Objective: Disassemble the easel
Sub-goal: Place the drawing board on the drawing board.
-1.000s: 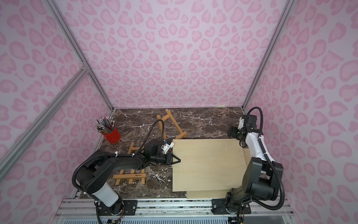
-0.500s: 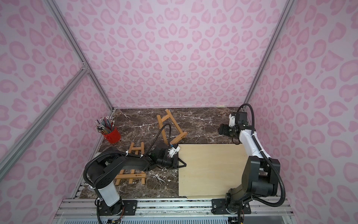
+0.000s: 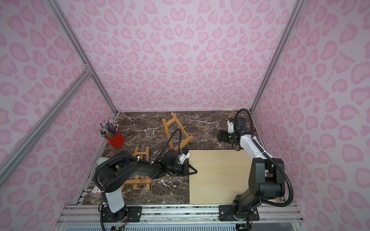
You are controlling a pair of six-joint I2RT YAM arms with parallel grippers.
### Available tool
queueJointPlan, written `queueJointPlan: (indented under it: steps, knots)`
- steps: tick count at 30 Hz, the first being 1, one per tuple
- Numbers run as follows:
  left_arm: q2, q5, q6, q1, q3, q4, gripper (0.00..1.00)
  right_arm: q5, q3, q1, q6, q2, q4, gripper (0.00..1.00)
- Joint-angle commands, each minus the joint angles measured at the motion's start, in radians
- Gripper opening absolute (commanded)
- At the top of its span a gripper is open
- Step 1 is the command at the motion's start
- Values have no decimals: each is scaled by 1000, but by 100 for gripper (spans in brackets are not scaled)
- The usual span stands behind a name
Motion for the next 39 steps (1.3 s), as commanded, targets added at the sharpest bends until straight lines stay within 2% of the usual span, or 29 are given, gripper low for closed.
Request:
queueJointPlan:
  steps: [1, 9, 21, 27, 30, 32, 39]
  knots:
    - [16, -245, 92, -7, 9, -128, 2, -7, -12, 3, 2, -1, 25, 86]
    - [16, -267, 87, -15, 5, -157, 5, -21, -29, 2, 3, 1, 42, 87]
    - [17, -277, 78, -16, 19, -165, 27, -28, -34, 2, 3, 0, 47, 87]
    - [15, -277, 75, -16, 18, -165, 34, -31, -43, 1, 3, -2, 54, 87]
    - [11, -283, 73, -20, 16, -167, 34, -33, -48, 2, 3, 0, 59, 87]
    - [8, -286, 73, -21, 16, -168, 40, -34, -51, 2, 3, -1, 61, 87]
    - [-6, -285, 70, -29, 21, -177, 44, -41, -61, 2, 2, -6, 68, 87]
